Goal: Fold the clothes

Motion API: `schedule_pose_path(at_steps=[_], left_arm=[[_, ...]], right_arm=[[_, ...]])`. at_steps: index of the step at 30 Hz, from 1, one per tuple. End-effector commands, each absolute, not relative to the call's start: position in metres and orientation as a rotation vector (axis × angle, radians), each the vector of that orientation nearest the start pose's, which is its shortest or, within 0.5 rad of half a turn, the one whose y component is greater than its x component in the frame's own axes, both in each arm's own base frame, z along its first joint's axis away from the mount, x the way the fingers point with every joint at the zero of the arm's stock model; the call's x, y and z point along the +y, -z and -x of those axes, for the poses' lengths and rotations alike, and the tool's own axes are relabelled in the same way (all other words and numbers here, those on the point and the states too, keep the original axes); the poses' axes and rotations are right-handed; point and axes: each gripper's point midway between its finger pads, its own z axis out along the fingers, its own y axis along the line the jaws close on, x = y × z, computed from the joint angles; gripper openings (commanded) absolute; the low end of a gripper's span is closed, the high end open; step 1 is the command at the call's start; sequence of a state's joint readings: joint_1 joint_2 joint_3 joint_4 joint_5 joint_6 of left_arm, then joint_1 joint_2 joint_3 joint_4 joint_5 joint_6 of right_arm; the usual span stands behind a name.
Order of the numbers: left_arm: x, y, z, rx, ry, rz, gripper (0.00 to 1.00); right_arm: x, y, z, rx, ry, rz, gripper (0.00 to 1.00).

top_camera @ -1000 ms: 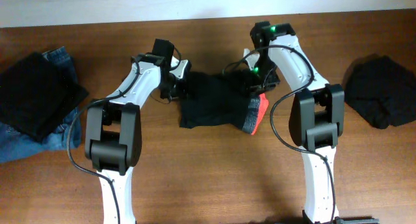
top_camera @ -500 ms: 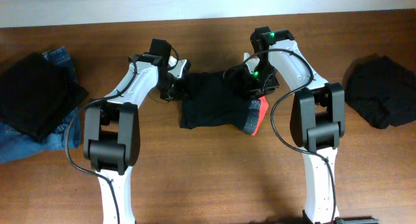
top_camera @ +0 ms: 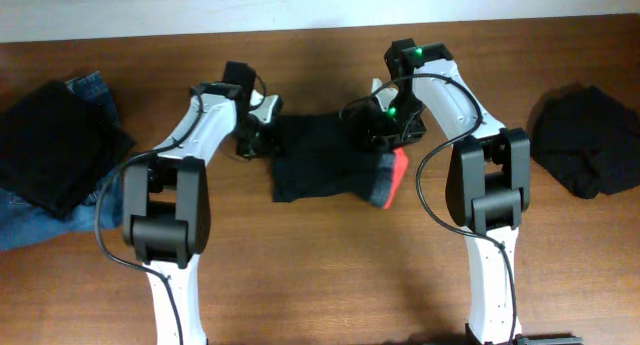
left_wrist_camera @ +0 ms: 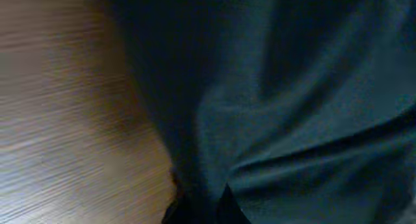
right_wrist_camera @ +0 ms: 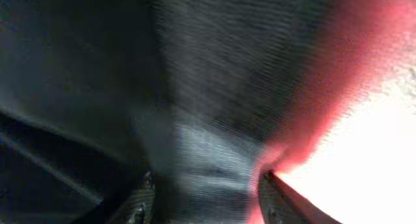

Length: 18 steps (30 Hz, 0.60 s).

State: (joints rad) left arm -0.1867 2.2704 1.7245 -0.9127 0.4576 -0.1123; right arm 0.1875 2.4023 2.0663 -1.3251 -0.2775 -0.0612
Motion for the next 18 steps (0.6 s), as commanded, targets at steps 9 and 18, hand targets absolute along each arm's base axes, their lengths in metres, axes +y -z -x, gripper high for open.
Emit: schedule_pose_path(at_steps=[9, 18], left_arm=[[-0.056, -0.018, -0.452, 2.985, 0.787, 0.292, 0.00], [-0.041, -0.013, -0.448, 3.016, 0.692, 0.303, 0.22]], right_arm=[[0.143, -0.088, -0.451, 3.062, -0.481, 0.426, 0.63], [0.156, -0.086, -0.443, 3.072, -0.483, 0.484, 0.66]])
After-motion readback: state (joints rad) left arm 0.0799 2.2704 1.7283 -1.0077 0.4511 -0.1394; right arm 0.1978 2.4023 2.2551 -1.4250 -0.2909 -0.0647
